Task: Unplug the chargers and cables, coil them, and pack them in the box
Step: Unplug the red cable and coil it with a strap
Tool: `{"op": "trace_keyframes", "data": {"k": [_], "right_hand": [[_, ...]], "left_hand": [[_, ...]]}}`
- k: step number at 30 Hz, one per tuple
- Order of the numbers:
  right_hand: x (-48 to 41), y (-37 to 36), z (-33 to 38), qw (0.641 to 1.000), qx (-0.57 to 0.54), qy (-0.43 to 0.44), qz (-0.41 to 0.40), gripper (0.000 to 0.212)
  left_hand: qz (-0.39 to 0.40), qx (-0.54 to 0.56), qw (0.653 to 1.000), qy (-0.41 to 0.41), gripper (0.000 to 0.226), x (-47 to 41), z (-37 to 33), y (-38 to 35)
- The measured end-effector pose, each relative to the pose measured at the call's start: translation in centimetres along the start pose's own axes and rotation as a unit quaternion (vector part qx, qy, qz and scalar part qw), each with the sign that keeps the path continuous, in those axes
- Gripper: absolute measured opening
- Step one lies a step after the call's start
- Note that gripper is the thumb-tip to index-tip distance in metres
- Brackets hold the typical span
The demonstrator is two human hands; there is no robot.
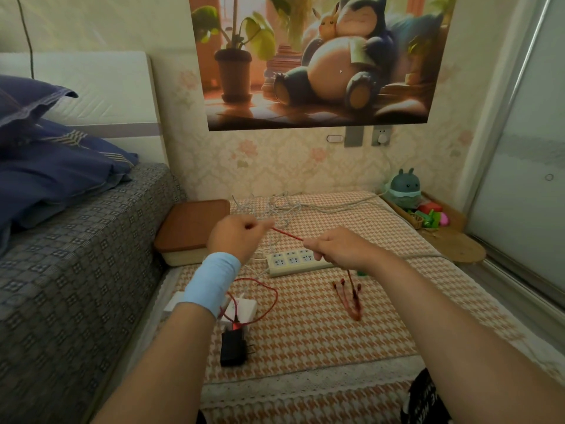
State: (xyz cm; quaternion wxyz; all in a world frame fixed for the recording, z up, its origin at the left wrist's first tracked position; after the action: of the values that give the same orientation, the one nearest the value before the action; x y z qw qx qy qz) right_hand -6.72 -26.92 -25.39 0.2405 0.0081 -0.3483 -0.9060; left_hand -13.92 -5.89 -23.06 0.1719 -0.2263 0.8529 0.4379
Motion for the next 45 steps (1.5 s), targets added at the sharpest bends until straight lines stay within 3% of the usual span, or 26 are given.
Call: {"op": "trace_keyframes", "data": {"k": [3,6,8,10,12,13,14,16,18,20,22,24,28,30,33,35,38,40,42,45], "right_hand": [[-0.2,0.4,-0.9,0.998,-0.049,-0.026,0.033,0.042],[-0.4,0.2,-1.1,0.998,-0.019,-0.041,0.041,0.041],[-0.6,-0.3,-1.1,0.997,-0.02,-0.05,0.059,0.039],[-0.5,-0.9,-0.7,0.996,-0.016,-0.047,0.075,0.034],[-0.3,-1.5,-0.1,0.995,0.005,-0.043,0.091,0.025],[-0.3,-1.8,0.3,0.994,0.002,-0.038,0.105,0.021],[-0.3,-2.2,0.6,0.992,-0.011,-0.03,0.122,0.018],[-0.4,-3.0,1.5,0.987,-0.057,-0.008,0.15,0.019],[-0.5,-3.5,2.1,0.981,-0.106,0.018,0.159,0.024],[-0.8,-3.5,1.9,0.981,-0.131,0.034,0.137,0.025],[-1.1,-3.2,1.2,0.987,-0.12,0.023,0.101,0.016],[-1.5,-3.3,0.4,0.993,-0.071,0.002,0.09,0.021],[-2.0,-4.1,-1.3,0.989,0.01,-0.063,0.135,0.026],[-2.0,-4.6,-1.9,0.981,0.057,-0.096,0.159,0.042],[-2.3,-5.4,-1.7,0.976,0.067,-0.141,0.152,0.054],[-2.5,-6.0,-1.1,0.976,0.014,-0.158,0.147,0.05],[-3.0,-7.2,-0.4,0.976,-0.019,-0.162,0.141,0.034],[-3.3,-7.8,-0.4,0.976,-0.019,-0.168,0.14,0.022],[-3.3,-8.3,-0.5,0.975,-0.02,-0.166,0.147,0.021],[-2.8,-8.6,-0.7,0.975,-0.009,-0.154,0.16,0.025]], "left_hand": [[-0.165,-0.017,0.984,0.062,0.059,0.1,1.9,2.3],[-0.302,0.011,0.949,0.091,0.053,0.3,2.5,3.5],[-0.342,0.068,0.93,0.117,0.052,0.5,3.0,3.5],[-0.334,0.033,0.933,0.125,0.044,0.5,3.9,3.1],[-0.271,-0.102,0.95,0.118,0.022,0.2,4.2,2.6],[-0.229,-0.148,0.959,0.077,0.026,0.1,3.6,2.2],[-0.185,-0.143,0.972,0.008,0.032,-0.1,2.9,1.4],[-0.053,-0.01,0.995,-0.083,0.035,0.4,0.7,-0.6],[0.088,0.084,0.989,-0.082,0.031,1.4,-0.7,-2.4],[0.158,0.052,0.985,-0.05,0.021,1.8,-0.5,-2.8],[0.147,-0.035,0.987,-0.049,0.03,1.2,0.5,-1.7],[0.101,-0.071,0.991,-0.041,0.032,0.5,1.5,-0.3],[-0.009,-0.086,0.996,-0.022,0.03,-0.3,3.3,1.9],[-0.048,-0.106,0.993,0.004,0.027,-0.2,4.9,2.6],[-0.026,-0.208,0.978,0.002,0.015,0.9,6.5,2.3],[0.004,-0.243,0.969,-0.053,0.026,1.8,5.9,1.4],[0.136,-0.164,0.972,-0.1,0.029,3.2,3.7,0.0],[0.302,-0.092,0.948,-0.051,0.034,4.7,3.7,-1.4],[0.449,-0.131,0.884,-0.025,0.038,6.3,4.6,-2.6],[0.519,-0.238,0.82,-0.034,0.04,7.3,6.6,-3.7]]}}
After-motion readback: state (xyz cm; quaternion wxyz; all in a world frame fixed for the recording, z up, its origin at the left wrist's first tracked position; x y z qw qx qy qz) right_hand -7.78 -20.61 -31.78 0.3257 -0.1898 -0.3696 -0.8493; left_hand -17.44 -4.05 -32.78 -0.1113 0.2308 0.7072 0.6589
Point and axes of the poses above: each hand's wrist, its own x-axis away from the middle knuckle, its own y-axis out of the back of the hand, z = x × y, the point moved 3 cm from there along -x, towards the middle knuckle, and after that the axes turned 8 degrees about -y, right-handed, at the moved point
